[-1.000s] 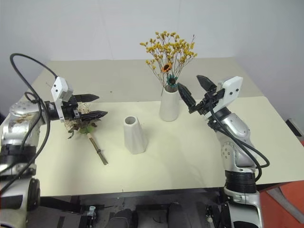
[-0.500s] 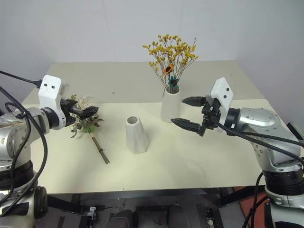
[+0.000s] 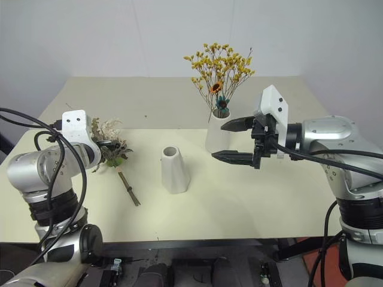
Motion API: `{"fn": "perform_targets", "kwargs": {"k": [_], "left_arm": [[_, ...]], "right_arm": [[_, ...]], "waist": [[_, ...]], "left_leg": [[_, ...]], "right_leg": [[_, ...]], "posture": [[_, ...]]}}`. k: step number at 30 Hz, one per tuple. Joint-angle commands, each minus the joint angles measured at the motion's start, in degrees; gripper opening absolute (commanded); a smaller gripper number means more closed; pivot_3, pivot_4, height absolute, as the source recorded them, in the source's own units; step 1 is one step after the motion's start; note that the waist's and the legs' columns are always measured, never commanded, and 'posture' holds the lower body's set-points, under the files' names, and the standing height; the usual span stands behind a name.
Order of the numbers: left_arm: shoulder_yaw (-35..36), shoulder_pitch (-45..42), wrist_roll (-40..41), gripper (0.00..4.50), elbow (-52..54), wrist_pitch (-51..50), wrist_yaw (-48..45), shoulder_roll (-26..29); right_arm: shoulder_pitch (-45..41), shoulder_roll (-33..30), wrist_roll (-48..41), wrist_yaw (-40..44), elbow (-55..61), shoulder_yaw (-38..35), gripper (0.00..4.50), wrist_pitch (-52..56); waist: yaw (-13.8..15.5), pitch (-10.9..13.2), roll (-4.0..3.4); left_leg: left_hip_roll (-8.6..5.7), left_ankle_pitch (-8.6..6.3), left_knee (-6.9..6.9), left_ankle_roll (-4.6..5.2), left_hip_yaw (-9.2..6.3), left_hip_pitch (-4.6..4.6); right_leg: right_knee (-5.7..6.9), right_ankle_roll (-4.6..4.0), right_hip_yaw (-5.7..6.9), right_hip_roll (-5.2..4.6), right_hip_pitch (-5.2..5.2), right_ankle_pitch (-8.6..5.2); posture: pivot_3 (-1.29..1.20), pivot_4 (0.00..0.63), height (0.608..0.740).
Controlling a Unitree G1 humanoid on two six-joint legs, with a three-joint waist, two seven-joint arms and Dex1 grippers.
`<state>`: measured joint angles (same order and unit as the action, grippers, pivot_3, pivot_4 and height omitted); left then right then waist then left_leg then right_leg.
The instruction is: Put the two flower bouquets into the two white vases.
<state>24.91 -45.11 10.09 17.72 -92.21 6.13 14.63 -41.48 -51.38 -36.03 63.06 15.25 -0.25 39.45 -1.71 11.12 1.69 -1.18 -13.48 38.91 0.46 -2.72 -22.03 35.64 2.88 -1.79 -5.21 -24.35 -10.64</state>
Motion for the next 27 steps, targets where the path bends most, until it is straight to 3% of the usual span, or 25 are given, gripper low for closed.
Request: {"fn": "perform_targets", "kwargs": {"k": [1, 7, 14, 20, 27], "left_arm": [[1.85, -1.45, 3.39, 4.50, -0.58, -0.29, 4.33, -2.23], [5.97, -2.59, 11.24, 4.50, -5.38, -0.29, 14.90, -4.55], [8.56, -2.02, 26.96, 4.50, -10.70, -0.29, 31.00, -4.93], [8.47, -1.75, 44.46, 4.50, -16.13, -0.29, 45.81, -3.43], [8.84, -2.73, 55.88, 4.50, -23.09, -0.29, 57.11, -0.80]], "right_arm": [[-2.18, -1.13, 0.69, 2.44, 0.73, 0.53, 4.46, -0.80], [-3.93, 0.09, 2.66, 3.04, -0.69, 1.86, 4.46, -1.76], [-3.56, 1.15, 4.20, 2.57, -0.55, 1.94, 4.46, -2.29], [-3.70, 1.51, 4.71, 2.43, -0.52, 1.89, 4.46, -2.32], [-4.50, 1.42, 4.25, 2.59, -0.17, 1.51, 4.46, -1.93]], "waist": [[0.15, 0.00, 0.00], [0.44, 0.02, 0.04], [0.81, 0.02, 0.05], [0.88, 0.02, 0.05], [0.93, 0.02, 0.05]], "left_leg": [[0.00, 0.00, -0.01, -0.01, 0.00, -0.01], [0.00, 0.00, 0.00, -0.03, -0.01, -0.05], [-0.04, 0.02, 0.00, -0.10, -0.05, -0.08], [-0.07, 0.03, 0.00, -0.18, -0.11, -0.08], [-0.09, 0.11, -0.01, -0.32, -0.11, -0.06]], "right_leg": [[-0.01, 0.00, 0.00, 0.00, 0.00, 0.00], [-0.05, 0.01, 0.04, -0.01, -0.02, 0.02], [-0.05, 0.01, 0.06, -0.06, -0.03, 0.03], [-0.05, -0.21, 0.05, -0.09, -0.03, 0.18], [0.01, -0.20, 0.06, -0.06, -0.04, 0.18]], "posture": [[0.00, 0.150, 0.740], [0.00, 0.150, 0.740], [0.00, 0.150, 0.740], [0.00, 0.150, 0.740], [0.00, 0.150, 0.740]]}}
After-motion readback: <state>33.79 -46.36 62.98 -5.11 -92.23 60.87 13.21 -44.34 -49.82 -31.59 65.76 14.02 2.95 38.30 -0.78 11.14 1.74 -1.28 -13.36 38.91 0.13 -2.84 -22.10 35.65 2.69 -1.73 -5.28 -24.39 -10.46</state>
